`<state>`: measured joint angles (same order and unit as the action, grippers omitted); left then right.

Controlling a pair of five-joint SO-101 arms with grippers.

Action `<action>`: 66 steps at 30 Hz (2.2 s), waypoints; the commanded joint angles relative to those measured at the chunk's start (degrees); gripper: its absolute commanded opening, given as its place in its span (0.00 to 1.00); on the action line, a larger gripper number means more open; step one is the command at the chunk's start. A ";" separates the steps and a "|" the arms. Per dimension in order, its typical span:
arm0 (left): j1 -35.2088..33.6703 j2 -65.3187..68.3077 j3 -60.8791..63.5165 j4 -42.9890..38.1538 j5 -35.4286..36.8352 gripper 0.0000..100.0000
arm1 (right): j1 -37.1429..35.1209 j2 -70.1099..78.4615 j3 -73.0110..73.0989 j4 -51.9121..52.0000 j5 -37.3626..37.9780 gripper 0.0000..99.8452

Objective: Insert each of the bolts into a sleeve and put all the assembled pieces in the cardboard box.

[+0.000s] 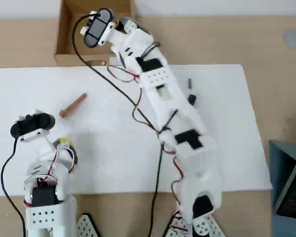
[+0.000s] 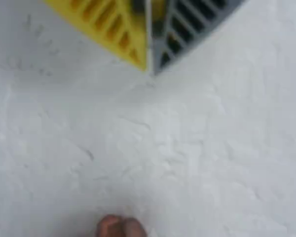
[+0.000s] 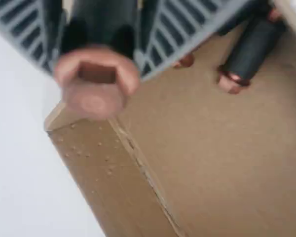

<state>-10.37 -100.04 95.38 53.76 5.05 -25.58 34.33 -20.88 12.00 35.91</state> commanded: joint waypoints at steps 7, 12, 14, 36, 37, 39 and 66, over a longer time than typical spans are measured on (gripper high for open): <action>-0.62 -0.48 -0.44 0.00 -0.44 0.00 | 1.01 9.54 -18.68 -1.23 5.19 0.02; -0.62 -0.48 -0.44 0.00 -0.53 0.00 | 0.84 11.47 -23.08 4.57 5.27 0.13; -0.62 -0.48 -0.44 0.00 -0.53 0.00 | 0.84 12.00 -24.22 5.36 5.27 0.14; -0.62 -0.48 -0.44 0.09 -0.35 0.00 | 2.07 7.34 -24.84 13.36 5.10 0.06; -0.62 -0.48 -0.44 0.09 -0.44 0.00 | 2.07 6.64 -24.92 14.51 5.10 0.04; -0.62 -0.48 -0.44 0.09 -0.44 0.00 | 2.07 4.88 -24.92 16.53 5.10 0.01; -0.62 -0.48 -0.44 0.09 -0.53 0.00 | 10.95 -19.74 -24.84 62.68 -15.30 0.01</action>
<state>-10.37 -100.04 95.38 53.76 5.05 -16.18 19.74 -42.42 70.73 24.48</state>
